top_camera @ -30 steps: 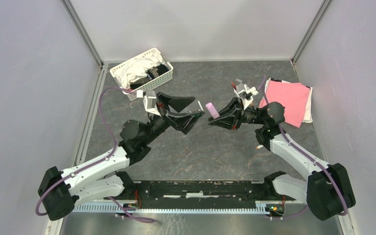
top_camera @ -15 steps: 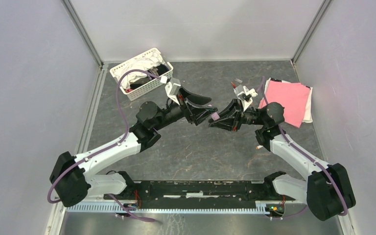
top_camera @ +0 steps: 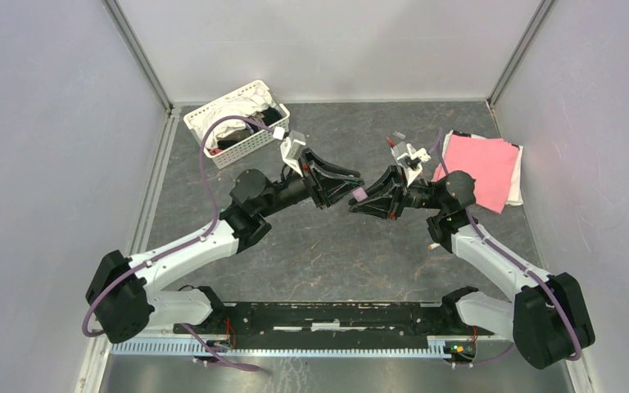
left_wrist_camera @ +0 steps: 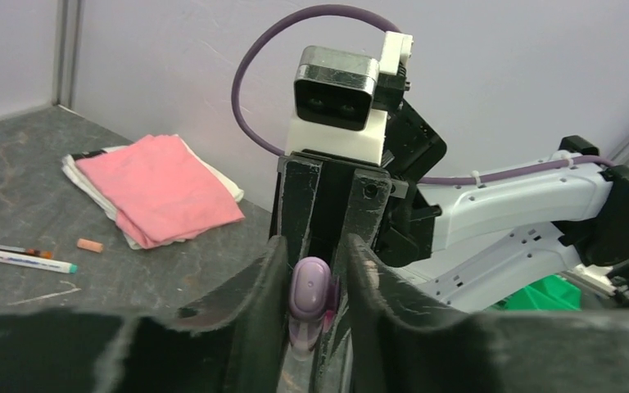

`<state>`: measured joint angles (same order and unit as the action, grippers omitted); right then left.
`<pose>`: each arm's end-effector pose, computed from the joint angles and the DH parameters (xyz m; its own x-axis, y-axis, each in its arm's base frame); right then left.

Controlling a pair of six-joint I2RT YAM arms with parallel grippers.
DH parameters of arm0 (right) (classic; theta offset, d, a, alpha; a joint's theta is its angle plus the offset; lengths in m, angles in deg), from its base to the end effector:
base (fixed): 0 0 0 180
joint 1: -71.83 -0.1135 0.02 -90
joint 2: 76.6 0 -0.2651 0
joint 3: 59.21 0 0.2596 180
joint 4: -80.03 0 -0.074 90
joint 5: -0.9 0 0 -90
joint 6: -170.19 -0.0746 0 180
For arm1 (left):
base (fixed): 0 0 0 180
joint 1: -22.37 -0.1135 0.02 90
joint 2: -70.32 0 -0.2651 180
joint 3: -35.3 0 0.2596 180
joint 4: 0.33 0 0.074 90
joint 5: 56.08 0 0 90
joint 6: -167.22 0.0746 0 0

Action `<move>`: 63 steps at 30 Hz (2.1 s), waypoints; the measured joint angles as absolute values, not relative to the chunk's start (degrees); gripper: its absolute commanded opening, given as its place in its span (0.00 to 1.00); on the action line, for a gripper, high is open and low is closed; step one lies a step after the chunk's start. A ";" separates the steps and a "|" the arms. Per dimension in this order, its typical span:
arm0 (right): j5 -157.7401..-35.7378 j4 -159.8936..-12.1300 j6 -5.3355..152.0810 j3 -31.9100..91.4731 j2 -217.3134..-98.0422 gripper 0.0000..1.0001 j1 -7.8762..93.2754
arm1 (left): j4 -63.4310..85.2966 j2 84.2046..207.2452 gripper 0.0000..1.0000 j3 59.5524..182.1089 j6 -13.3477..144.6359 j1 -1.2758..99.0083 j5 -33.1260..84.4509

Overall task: Insert the pens into the pen caps
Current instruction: Insert the pen cap onto the pen, then press the pen cap onto the pen.

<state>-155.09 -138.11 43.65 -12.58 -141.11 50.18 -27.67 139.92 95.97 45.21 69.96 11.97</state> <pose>0.2080 0.1559 0.3092 -0.3050 0.1396 -0.9421 -0.9522 -0.0262 0.3044 0.1952 -0.2550 0.3669 -0.3092 -0.3905 -0.8671 0.8964 0.1848 -0.4028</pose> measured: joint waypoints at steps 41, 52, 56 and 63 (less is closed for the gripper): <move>-166.99 -138.73 34.17 -9.93 -145.24 0.00 53.24 | -49.35 152.27 0.02 93.85 31.84 69.96 4.71; -166.88 -115.14 55.67 -6.22 -145.11 0.00 51.40 | -31.19 146.98 0.08 95.53 40.67 71.51 8.67; -163.53 -105.76 64.18 -5.52 -144.10 0.00 50.85 | -25.62 145.12 0.42 95.66 40.89 71.51 11.60; -156.87 -102.66 73.95 -5.49 -141.98 0.00 51.29 | -17.64 139.75 0.73 95.29 40.73 72.01 15.92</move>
<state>-156.87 -102.66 73.95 -5.49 -141.98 51.29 -17.64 139.75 95.29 40.73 72.01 15.92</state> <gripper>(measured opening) 0.222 0.667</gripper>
